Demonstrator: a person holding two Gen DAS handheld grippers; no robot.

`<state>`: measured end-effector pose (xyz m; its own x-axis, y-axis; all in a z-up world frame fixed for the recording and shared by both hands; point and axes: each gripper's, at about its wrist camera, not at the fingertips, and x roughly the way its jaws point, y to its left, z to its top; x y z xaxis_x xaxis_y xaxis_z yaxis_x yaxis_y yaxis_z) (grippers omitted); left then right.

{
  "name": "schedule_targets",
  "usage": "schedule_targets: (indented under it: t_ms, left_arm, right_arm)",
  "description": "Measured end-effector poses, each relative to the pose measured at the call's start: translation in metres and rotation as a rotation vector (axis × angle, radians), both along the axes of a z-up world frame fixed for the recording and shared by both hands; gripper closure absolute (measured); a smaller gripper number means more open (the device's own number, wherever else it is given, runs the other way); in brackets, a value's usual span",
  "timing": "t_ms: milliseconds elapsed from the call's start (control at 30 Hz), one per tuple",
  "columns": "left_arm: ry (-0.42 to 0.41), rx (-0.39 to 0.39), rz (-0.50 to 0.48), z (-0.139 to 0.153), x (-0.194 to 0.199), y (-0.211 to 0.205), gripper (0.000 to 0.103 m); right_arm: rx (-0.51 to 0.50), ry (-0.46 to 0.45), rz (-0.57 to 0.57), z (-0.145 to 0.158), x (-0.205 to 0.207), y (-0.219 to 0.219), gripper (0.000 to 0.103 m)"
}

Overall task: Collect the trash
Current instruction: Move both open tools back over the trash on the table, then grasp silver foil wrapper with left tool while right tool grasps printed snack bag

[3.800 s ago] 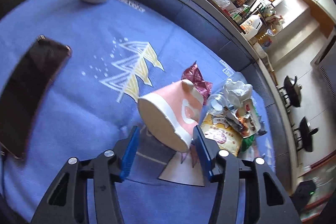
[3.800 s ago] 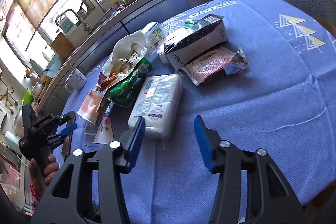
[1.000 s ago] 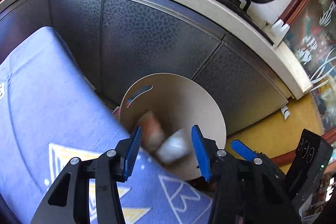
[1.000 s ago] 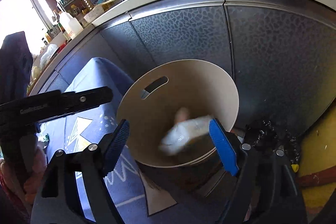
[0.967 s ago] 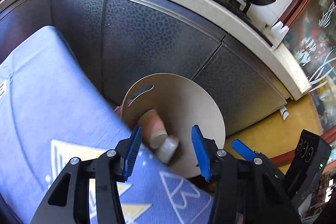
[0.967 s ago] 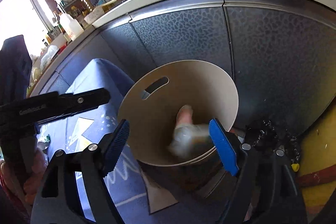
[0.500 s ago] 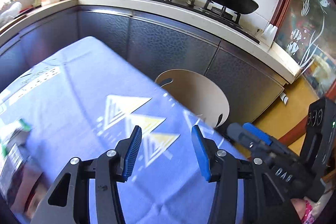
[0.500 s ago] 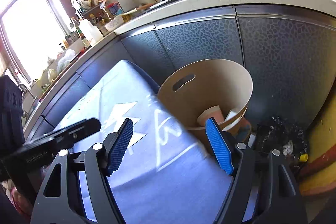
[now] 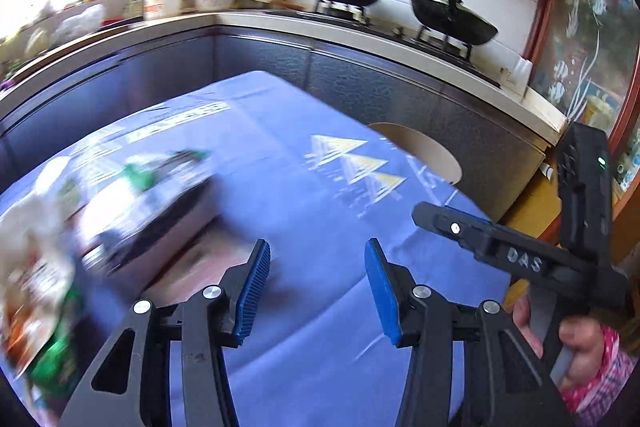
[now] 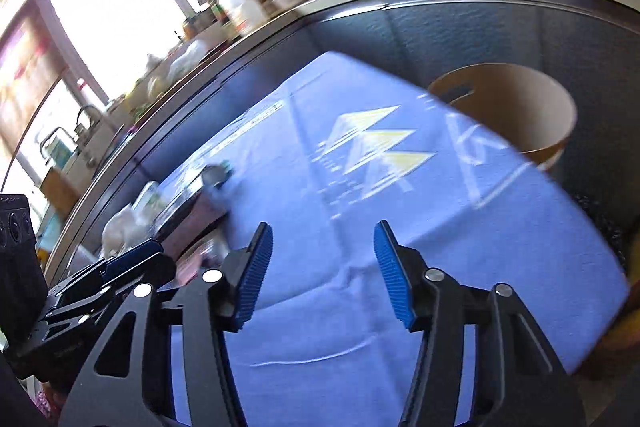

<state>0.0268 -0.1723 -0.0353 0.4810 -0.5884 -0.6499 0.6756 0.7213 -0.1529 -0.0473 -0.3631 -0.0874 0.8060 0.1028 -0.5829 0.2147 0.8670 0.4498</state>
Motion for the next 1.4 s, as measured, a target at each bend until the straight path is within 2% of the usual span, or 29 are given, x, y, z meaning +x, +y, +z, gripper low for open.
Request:
schedule_targets:
  t_ms: [133, 300, 433, 533, 667, 900, 1000, 1133, 1167, 1267, 1400]
  left_arm:
    - [0.008, -0.023, 0.087, 0.003, -0.006, 0.07, 0.054]
    - [0.086, -0.092, 0.25, 0.0, -0.008, 0.165, 0.054]
    - [0.197, -0.202, 0.375, -0.011, 0.006, 0.233, 0.054]
    - [0.302, -0.317, 0.409, -0.02, 0.025, 0.263, 0.054]
    - [0.417, -0.442, 0.39, -0.032, 0.051, 0.275, 0.054]
    - [0.582, -0.533, 0.356, -0.065, 0.083, 0.274, 0.055]
    - [0.63, -0.591, 0.348, -0.071, 0.088, 0.277, 0.059]
    - [0.637, -0.617, 0.337, -0.07, 0.09, 0.275, 0.084]
    - [0.633, -0.628, 0.329, -0.068, 0.09, 0.276, 0.088]
    - [0.589, -0.622, 0.328, -0.056, 0.084, 0.276, 0.089]
    - [0.542, -0.653, 0.313, -0.041, 0.069, 0.288, 0.091]
  right_arm:
    - [-0.022, 0.016, 0.111, 0.001, 0.018, 0.048, 0.053]
    - [-0.03, 0.037, 0.243, 0.002, 0.035, 0.104, 0.055]
    - [-0.013, 0.052, 0.343, 0.008, 0.054, 0.14, 0.059]
    - [0.006, 0.062, 0.391, 0.009, 0.068, 0.162, 0.063]
    - [-0.017, 0.058, 0.435, 0.013, 0.08, 0.189, 0.066]
    - [-0.029, 0.062, 0.479, 0.012, 0.106, 0.224, 0.073]
    - [-0.027, 0.086, 0.495, 0.004, 0.115, 0.234, 0.078]
    - [-0.033, 0.095, 0.5, -0.001, 0.116, 0.238, 0.078]
    - [-0.034, 0.101, 0.502, -0.001, 0.115, 0.238, 0.078]
    - [-0.031, 0.111, 0.503, -0.003, 0.109, 0.239, 0.078]
    - [-0.037, 0.122, 0.514, -0.005, 0.095, 0.236, 0.077]
